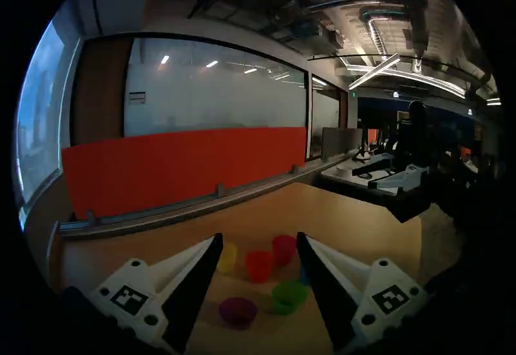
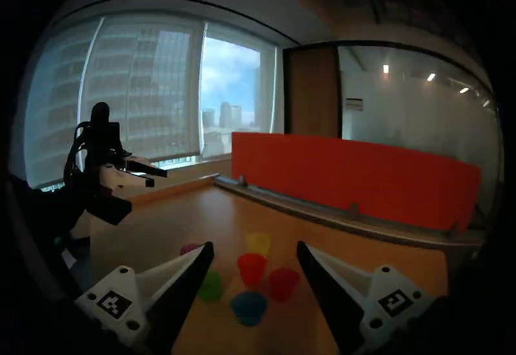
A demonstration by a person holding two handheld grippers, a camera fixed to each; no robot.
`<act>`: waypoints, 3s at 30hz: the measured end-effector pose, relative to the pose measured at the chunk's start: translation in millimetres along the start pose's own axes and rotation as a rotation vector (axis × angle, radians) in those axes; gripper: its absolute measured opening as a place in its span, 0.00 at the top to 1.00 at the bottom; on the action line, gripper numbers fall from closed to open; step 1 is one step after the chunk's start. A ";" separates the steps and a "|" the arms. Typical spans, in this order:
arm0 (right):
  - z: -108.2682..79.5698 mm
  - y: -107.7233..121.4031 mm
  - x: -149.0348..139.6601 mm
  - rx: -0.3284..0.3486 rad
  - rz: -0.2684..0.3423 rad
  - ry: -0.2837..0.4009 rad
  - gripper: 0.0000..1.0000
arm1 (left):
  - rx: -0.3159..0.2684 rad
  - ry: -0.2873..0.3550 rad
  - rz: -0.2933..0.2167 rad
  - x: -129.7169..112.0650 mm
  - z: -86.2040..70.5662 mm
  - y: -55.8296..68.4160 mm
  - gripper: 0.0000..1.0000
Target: Pour water
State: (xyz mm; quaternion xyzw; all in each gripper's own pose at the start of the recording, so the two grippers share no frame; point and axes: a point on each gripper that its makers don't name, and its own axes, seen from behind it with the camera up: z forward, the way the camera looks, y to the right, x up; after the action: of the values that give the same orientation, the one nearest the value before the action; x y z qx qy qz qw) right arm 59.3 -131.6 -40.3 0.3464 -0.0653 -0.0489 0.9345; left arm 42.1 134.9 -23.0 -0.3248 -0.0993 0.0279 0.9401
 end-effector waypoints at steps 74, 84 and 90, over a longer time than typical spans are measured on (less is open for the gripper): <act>16.3 1.4 -73.4 0.022 -0.059 -0.217 0.00 | -0.118 -0.379 0.148 -181.6 57.3 74.0 0.16; 18.7 6.5 -76.1 0.022 -0.047 -0.215 0.00 | -0.121 -0.417 0.145 -195.1 72.5 73.9 0.16; 19.2 12.3 -78.9 0.017 -0.039 -0.216 0.00 | -0.122 -0.438 0.136 -202.2 82.2 72.6 0.16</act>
State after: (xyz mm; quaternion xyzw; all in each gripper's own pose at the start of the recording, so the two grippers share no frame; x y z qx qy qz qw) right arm -20.9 -123.8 -24.9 0.3483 -0.1593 -0.1036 0.9179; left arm -171.9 218.2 -38.6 -0.3733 -0.2804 0.1550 0.8706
